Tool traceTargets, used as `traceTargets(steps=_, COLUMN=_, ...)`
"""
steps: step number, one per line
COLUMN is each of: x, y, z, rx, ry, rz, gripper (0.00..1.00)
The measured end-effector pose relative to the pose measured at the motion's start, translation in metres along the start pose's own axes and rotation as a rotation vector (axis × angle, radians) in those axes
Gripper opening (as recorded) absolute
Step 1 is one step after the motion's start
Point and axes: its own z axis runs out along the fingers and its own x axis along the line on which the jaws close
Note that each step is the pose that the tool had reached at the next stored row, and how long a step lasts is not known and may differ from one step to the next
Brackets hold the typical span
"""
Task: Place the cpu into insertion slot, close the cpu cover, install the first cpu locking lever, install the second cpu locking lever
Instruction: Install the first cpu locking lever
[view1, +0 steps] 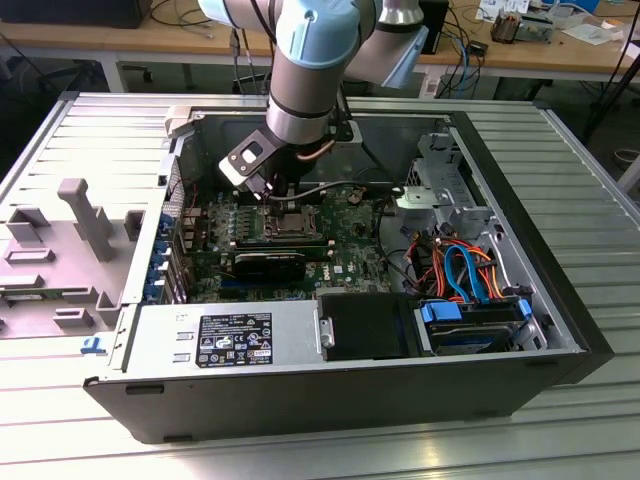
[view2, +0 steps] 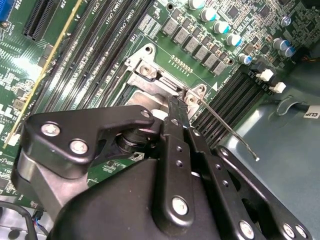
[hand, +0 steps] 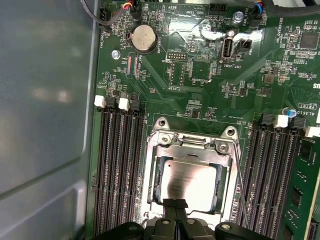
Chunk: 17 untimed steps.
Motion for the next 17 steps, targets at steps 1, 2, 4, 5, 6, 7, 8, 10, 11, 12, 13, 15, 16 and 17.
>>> traceTargets(steps=1, x=0.0000, y=0.0000, z=-0.0001, rx=0.0000, ry=0.0005, rz=0.000, gripper=0.11)
traceTargets(steps=2, x=0.0000, y=0.0000, z=0.0000, rx=-0.0001, ry=0.0010, rz=0.000, gripper=0.11)
traceTargets(steps=4, x=0.0000, y=0.0000, z=-0.0001, rx=-0.0002, ry=0.0021, rz=0.000, gripper=0.11)
traceTargets(steps=5, x=0.0000, y=0.0000, z=0.0000, rx=-0.0004, ry=0.0040, rz=-0.001, gripper=0.11)
traceTargets(steps=6, x=-0.0001, y=0.0000, z=-0.0001, rx=-0.0005, ry=0.0044, rz=-0.001, gripper=0.11)
traceTargets(steps=7, x=-0.0001, y=0.0000, z=-0.0001, rx=-0.0005, ry=0.0048, rz=-0.001, gripper=0.11)
traceTargets(steps=8, x=-0.0001, y=0.0000, z=0.0000, rx=-0.0006, ry=0.0055, rz=-0.001, gripper=0.11)
traceTargets(steps=10, x=-0.0001, y=0.0000, z=-0.0001, rx=-0.0008, ry=0.0070, rz=-0.001, gripper=0.11)
traceTargets(steps=11, x=-0.0001, y=0.0000, z=-0.0001, rx=-0.0009, ry=0.0080, rz=-0.001, gripper=0.11)
traceTargets(steps=12, x=-0.0001, y=0.0000, z=-0.0001, rx=-0.0010, ry=0.0091, rz=-0.001, gripper=0.11)
traceTargets(steps=13, x=-0.0001, y=0.0000, z=-0.0001, rx=-0.0013, ry=0.0108, rz=-0.002, gripper=0.11)
traceTargets(steps=15, x=-0.0001, y=0.0000, z=0.0000, rx=-0.0015, ry=0.0122, rz=-0.002, gripper=0.11)
traceTargets(steps=16, x=-0.0001, y=0.0000, z=-0.0001, rx=-0.0015, ry=0.0123, rz=-0.002, gripper=0.11)
traceTargets(steps=17, x=-0.0001, y=0.0000, z=-0.0001, rx=-0.0015, ry=0.0123, rz=-0.002, gripper=0.11)
